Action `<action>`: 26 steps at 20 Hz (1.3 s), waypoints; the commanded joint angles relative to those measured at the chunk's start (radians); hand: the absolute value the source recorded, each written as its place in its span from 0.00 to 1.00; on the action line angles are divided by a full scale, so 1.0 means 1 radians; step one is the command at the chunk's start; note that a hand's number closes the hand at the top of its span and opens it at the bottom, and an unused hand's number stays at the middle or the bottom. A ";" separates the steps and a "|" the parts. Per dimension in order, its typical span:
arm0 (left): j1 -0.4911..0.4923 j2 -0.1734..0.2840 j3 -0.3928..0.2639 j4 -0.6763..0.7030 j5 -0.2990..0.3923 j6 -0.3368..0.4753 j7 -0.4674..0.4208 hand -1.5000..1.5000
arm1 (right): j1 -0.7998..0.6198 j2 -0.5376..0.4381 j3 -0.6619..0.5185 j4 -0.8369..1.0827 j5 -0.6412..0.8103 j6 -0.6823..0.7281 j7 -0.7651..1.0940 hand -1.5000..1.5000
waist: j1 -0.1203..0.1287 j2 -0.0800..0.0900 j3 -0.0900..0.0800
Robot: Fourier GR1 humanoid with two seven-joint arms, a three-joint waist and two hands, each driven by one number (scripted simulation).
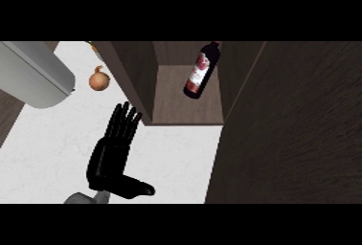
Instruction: Pick up the wine, place it into the cabinet and close the cabinet
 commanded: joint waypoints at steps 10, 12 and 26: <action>0.106 0.210 0.204 -0.082 0.092 -0.149 -0.018 0.00 | -0.013 -0.112 0.147 -0.211 -0.083 0.225 0.069 1.00 | 0.005 0.006 -0.001; 0.142 0.235 0.225 -0.072 0.090 -0.190 -0.043 0.00 | -0.015 -0.063 0.205 -0.150 -0.029 0.216 0.030 1.00 | 0.003 0.004 0.000; 0.166 0.328 0.345 -0.042 0.173 -0.319 -0.011 0.00 | -0.179 0.035 0.278 -0.187 -0.016 0.207 0.209 1.00 | 0.013 0.007 -0.006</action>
